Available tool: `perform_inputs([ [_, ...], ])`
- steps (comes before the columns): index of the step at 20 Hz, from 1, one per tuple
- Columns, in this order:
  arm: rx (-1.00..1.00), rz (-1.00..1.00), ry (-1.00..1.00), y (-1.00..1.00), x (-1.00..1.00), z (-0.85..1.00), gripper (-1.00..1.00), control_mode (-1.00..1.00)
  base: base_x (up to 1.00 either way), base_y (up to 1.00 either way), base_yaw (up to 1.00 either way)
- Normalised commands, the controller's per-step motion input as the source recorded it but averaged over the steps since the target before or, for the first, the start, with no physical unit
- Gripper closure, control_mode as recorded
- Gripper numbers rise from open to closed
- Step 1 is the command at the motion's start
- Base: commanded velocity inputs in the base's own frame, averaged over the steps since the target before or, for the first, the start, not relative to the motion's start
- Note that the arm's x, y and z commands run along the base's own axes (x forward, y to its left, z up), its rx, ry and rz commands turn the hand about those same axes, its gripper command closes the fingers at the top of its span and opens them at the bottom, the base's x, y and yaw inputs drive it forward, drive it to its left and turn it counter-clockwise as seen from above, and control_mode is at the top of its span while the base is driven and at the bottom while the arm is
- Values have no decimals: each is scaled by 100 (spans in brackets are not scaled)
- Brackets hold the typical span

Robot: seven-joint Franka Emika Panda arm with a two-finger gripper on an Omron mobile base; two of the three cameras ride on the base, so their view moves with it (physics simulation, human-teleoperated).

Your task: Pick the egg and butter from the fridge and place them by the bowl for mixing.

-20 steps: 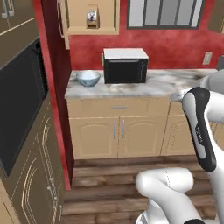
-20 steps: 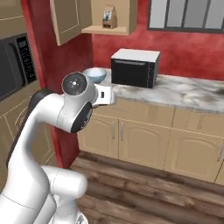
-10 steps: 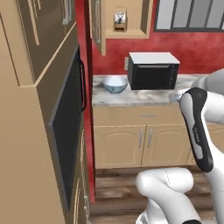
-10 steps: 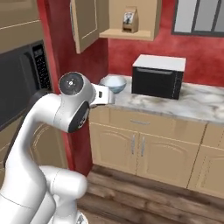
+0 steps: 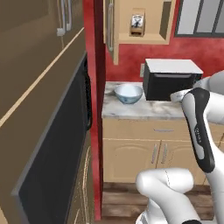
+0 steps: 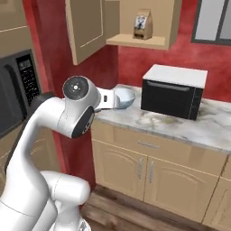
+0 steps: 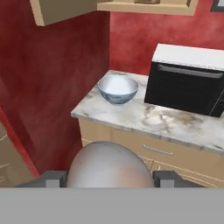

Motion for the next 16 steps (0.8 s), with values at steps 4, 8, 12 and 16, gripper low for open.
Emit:
perform_inputs([
  [4,0,0,0,0,0,0,100,100,64,-46,2],
  [8,0,0,0,0,0,0,100,100,62,-21,0],
  [12,0,0,0,0,0,0,100,100,48,-18,0],
  [16,0,0,0,0,0,0,100,100,40,-8,0],
])
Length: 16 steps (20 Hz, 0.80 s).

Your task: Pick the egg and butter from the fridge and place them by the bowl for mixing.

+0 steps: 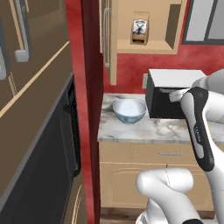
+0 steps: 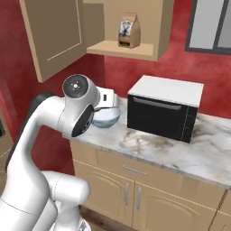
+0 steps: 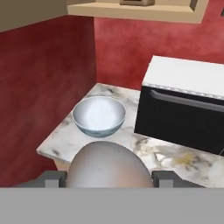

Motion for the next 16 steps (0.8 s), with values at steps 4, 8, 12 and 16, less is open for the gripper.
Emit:
perform_inputs([
  [4,0,0,0,0,0,0,100,100,42,-7,0],
  [8,0,0,0,0,0,0,100,100,63,-1,0],
  [12,0,0,0,0,0,0,100,100,56,-3,0],
  [16,0,0,0,0,0,0,100,100,45,0,0],
])
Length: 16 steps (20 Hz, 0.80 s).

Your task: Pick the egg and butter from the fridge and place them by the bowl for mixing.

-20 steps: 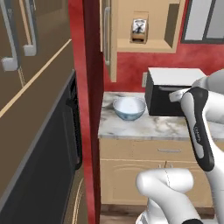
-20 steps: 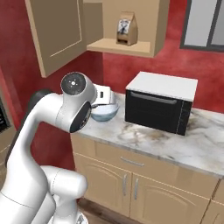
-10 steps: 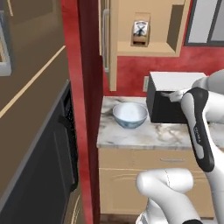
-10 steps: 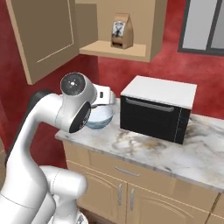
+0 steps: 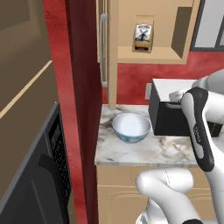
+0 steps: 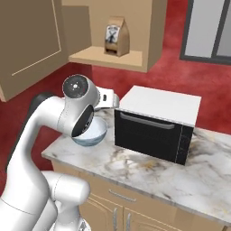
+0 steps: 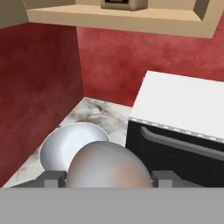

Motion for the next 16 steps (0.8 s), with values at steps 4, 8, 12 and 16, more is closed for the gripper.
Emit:
perform_inputs([
  [4,0,0,0,0,0,0,100,100,35,-3,0],
  [8,0,0,0,0,0,0,100,100,12,0,-1],
  [12,0,0,0,0,0,0,100,100,0,0,0],
  [16,0,0,0,0,0,0,100,100,0,1,0],
])
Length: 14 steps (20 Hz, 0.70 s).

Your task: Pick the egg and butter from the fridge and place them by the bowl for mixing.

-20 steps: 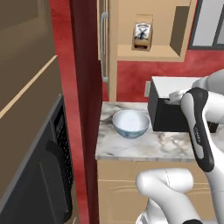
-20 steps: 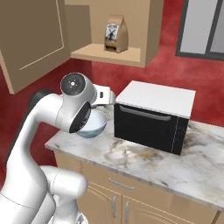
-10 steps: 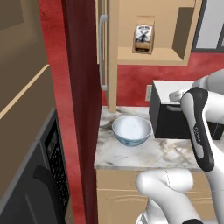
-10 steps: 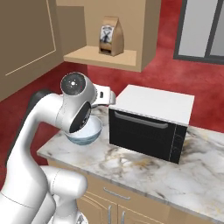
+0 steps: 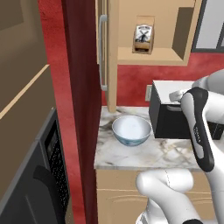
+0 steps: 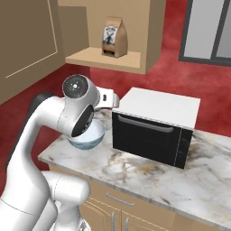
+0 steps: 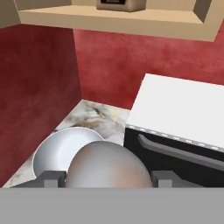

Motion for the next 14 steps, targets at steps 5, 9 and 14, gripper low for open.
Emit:
perform_inputs([
  [5,-1,0,3,0,-3,-1,100,-100,-4,0,-1],
  [9,-9,-7,27,11,-20,-10,100,-100,0,0,0],
  [14,-11,-6,40,8,-14,-13,100,-100,0,0,0],
])
